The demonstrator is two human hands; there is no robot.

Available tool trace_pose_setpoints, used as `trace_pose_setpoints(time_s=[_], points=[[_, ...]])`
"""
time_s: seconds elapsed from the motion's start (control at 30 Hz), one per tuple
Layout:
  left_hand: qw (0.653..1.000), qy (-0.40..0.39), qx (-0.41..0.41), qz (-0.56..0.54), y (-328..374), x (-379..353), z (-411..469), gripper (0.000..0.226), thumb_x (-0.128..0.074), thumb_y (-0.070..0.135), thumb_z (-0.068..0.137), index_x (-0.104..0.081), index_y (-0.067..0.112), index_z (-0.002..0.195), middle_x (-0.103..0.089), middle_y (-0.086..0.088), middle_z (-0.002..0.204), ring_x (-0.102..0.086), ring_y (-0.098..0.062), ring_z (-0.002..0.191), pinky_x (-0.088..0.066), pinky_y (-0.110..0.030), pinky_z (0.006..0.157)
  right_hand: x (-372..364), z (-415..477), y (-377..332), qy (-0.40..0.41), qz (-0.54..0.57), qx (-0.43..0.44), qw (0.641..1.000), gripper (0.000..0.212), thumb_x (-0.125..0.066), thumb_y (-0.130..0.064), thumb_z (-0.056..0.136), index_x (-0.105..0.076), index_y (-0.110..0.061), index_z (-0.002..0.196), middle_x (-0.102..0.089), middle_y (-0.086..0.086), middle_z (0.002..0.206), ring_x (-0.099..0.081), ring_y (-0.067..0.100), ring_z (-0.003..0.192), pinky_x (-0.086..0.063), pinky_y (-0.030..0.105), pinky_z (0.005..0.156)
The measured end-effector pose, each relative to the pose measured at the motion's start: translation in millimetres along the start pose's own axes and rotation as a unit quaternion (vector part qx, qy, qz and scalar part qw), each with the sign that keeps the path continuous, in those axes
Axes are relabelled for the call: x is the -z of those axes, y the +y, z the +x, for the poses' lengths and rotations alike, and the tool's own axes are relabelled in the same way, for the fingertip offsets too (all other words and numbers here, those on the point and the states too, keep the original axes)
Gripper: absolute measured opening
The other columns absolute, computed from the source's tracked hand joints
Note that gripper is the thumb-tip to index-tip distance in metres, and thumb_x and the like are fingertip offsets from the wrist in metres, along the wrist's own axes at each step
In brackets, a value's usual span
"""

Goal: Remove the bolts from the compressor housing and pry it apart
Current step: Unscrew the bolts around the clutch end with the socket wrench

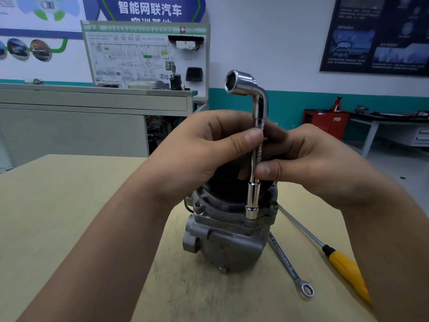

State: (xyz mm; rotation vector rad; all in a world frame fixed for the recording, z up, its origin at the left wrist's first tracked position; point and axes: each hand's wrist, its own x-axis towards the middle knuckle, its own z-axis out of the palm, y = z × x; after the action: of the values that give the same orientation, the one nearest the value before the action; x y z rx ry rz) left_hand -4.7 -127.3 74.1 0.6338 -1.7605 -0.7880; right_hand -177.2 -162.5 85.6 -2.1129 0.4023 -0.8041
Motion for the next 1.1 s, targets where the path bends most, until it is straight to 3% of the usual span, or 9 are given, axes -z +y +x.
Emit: trace_pose_setpoints(time_s=[0.17,0.33,0.47,0.57,0.67,0.77,0.87,1.0,1.1], points=[[1.000,-0.006,-0.005,-0.003,0.1,0.7,-0.7,0.024,-0.056,0.015,0.087,-0.076,0.027,0.080,-0.073,0.007,0.090,-0.066,-0.002,0.076,-0.048,-0.013,0.064,0.3,-0.1,0.4,0.001,-0.012,-0.002,1.000,0.021,-0.067,-0.022,0.067,-0.072,-0.015,0.087,-0.074,0.003,0.092,-0.068,0.017,0.095,-0.053,0.022,0.086],[1.000,0.014,-0.005,0.026,-3.4,1.5,-0.1,0.012,-0.063,0.032,0.076,-0.075,0.029,0.080,-0.070,0.005,0.085,-0.065,-0.011,0.083,-0.053,-0.022,0.076,0.9,-1.0,-1.6,0.002,-0.014,-0.015,1.000,0.027,-0.070,-0.026,0.062,-0.073,-0.018,0.088,-0.074,0.005,0.091,-0.070,0.015,0.092,-0.054,0.021,0.081],[0.999,0.022,-0.008,0.029,-3.4,2.5,1.2,0.023,-0.069,0.031,0.069,-0.069,0.011,0.082,-0.069,0.005,0.080,-0.065,-0.013,0.082,-0.053,-0.026,0.079,-2.2,-1.1,-3.6,0.008,-0.014,-0.020,1.000,0.028,-0.071,-0.030,0.054,-0.073,-0.019,0.079,-0.074,0.003,0.081,-0.070,0.010,0.080,-0.053,0.015,0.071],[0.999,0.019,-0.011,0.026,-2.2,0.6,1.3,0.036,-0.076,0.018,0.068,-0.057,-0.006,0.089,-0.069,0.008,0.075,-0.065,-0.008,0.078,-0.052,-0.020,0.074,-5.0,-0.6,-4.5,0.027,-0.021,-0.024,0.999,0.035,-0.073,-0.035,0.048,-0.073,-0.018,0.079,-0.073,0.007,0.081,-0.070,0.012,0.080,-0.055,0.018,0.070],[1.000,0.019,-0.009,0.003,-0.3,-2.3,0.9,0.035,-0.069,0.015,0.071,-0.052,-0.011,0.089,-0.069,0.010,0.070,-0.066,-0.004,0.070,-0.050,-0.015,0.067,-7.7,0.8,-5.7,0.038,-0.024,-0.027,0.999,0.039,-0.073,-0.036,0.045,-0.072,-0.019,0.080,-0.074,0.006,0.084,-0.071,0.012,0.082,-0.056,0.019,0.072],[1.000,0.026,-0.007,0.004,-0.2,-2.1,0.5,0.044,-0.078,0.014,0.064,-0.052,-0.010,0.090,-0.069,0.010,0.069,-0.065,-0.004,0.068,-0.050,-0.015,0.066,-8.2,0.9,-5.4,0.038,-0.020,-0.024,0.999,0.038,-0.072,-0.033,0.047,-0.072,-0.017,0.082,-0.074,0.006,0.083,-0.070,0.011,0.080,-0.055,0.017,0.070],[0.999,0.037,-0.002,0.010,-0.9,-1.8,0.5,0.041,-0.073,0.023,0.067,-0.055,-0.007,0.090,-0.070,0.009,0.073,-0.066,-0.005,0.073,-0.050,-0.017,0.069,-6.5,0.3,-4.3,0.041,-0.019,-0.020,0.999,0.038,-0.071,-0.028,0.050,-0.071,-0.008,0.082,-0.073,0.010,0.080,-0.069,0.010,0.075,-0.054,0.016,0.069],[0.999,0.026,0.000,0.023,0.1,-0.4,1.1,0.012,-0.066,0.029,0.074,-0.074,0.025,0.081,-0.070,0.007,0.084,-0.065,-0.012,0.085,-0.052,-0.024,0.080,-4.7,0.2,-3.0,0.034,0.010,-0.017,0.999,0.029,-0.069,-0.023,0.053,-0.071,-0.010,0.078,-0.073,0.005,0.076,-0.070,0.013,0.077,-0.055,0.018,0.071],[1.000,0.009,-0.002,0.015,-0.7,0.7,0.9,0.014,-0.067,0.018,0.080,-0.076,0.028,0.083,-0.072,0.006,0.086,-0.064,-0.016,0.087,-0.052,-0.028,0.081,-4.4,0.3,-3.0,0.028,0.022,-0.014,0.999,0.024,-0.067,-0.020,0.056,-0.072,-0.013,0.078,-0.074,0.002,0.077,-0.070,0.012,0.079,-0.054,0.017,0.071]])
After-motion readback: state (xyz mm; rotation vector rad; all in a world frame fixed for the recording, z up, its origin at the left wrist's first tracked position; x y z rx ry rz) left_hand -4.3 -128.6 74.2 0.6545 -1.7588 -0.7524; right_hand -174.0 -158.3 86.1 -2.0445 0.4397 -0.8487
